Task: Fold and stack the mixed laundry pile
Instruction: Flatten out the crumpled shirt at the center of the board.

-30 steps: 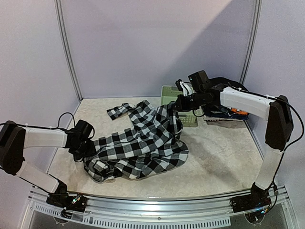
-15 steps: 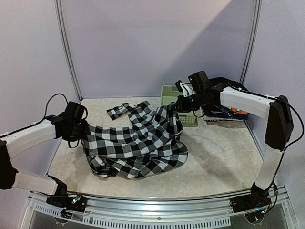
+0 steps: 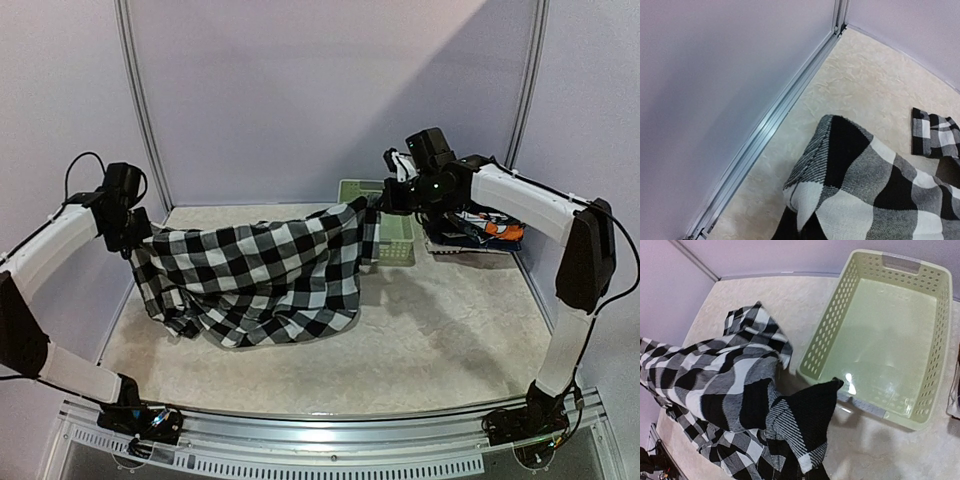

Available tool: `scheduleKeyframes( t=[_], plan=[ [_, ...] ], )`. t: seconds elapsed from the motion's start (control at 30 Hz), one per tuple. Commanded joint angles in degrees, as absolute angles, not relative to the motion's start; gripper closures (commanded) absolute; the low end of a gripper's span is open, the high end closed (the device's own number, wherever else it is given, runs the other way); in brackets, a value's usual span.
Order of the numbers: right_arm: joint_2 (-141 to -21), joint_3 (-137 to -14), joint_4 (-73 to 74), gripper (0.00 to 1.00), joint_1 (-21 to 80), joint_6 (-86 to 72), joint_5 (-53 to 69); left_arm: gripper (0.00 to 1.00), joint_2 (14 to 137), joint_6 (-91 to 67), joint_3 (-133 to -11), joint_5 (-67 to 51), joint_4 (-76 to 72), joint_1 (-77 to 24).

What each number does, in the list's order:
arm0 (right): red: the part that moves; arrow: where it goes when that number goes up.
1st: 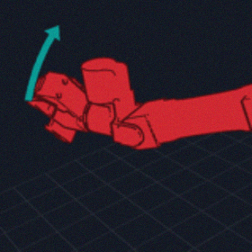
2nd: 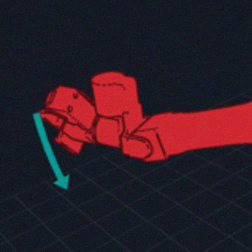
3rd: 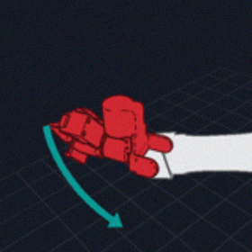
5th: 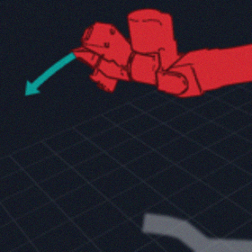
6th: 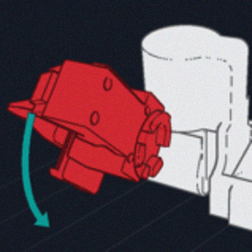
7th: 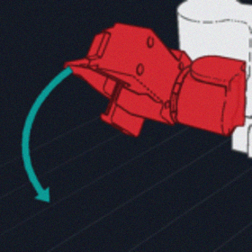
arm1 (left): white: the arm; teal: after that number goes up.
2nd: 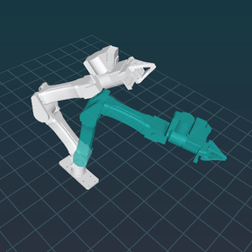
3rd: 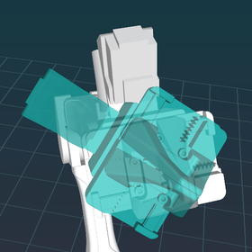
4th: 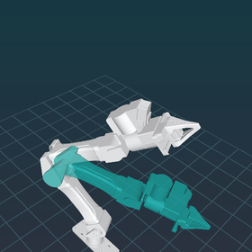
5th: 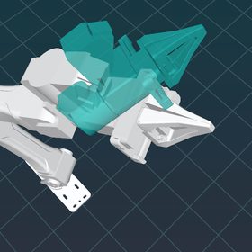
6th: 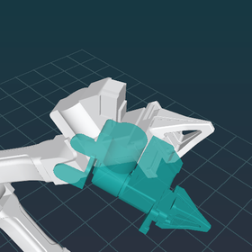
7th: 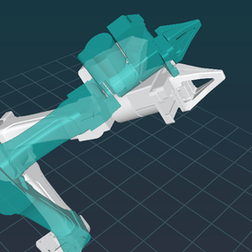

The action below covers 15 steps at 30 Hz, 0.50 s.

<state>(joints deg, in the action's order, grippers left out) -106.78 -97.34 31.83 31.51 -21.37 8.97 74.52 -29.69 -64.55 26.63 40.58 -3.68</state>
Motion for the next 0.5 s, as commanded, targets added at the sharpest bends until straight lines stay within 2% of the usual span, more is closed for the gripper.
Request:
scheduleKeyframes(
  t=[0.0, 0.07, 0.13, 0.2, 0.27, 0.3, 0.37, 0.43, 0.47],
  plan=[
    [-111.4, -101.9, 34.9, 1.00, 28.8, -22.7, 6.0, 1.00, 81.1, -25.4, -72.5, 31.9, 43.1, -2.5],
    [-113.8, -104.6, 35.6, 1.00, 28.8, -22.3, 6.7, 1.00, 86.3, -24.0, -77.0, 31.2, 43.7, -1.9],
    [-115.9, -108.2, 35.9, 0.95, 28.8, -22.2, 8.3, 1.00, 92.0, -22.2, -81.0, 28.7, 43.5, -1.6],
    [-118.3, -112.2, 36.8, 0.83, 28.7, -21.9, 9.0, 0.99, 98.2, -20.9, -85.7, 27.2, 43.2, -1.5],
    [-121.1, -116.5, 38.2, 0.65, 28.7, -21.3, 8.8, 0.90, 105.1, -19.1, -91.0, 25.1, 43.3, -1.4],
    [-121.8, -118.5, 39.2, 0.60, 28.7, -21.0, 8.9, 0.74, 107.4, -19.0, -94.0, 24.7, 45.0, -1.4],
    [-123.2, -121.2, 40.9, 0.44, 28.7, -20.4, 9.6, 0.33, 109.0, -18.9, -97.8, 24.2, 47.1, -2.2],
    [-123.0, -121.7, 42.1, 0.30, 28.7, -19.8, 9.1, 0.04, 107.2, -18.5, -97.1, 26.1, 46.3, -3.7],
    [-122.6, -121.3, 42.3, 0.24, 28.7, -19.5, 8.3, 0.01, 106.0, -18.2, -96.0, 26.6, 45.7, -4.4]
  ],
)
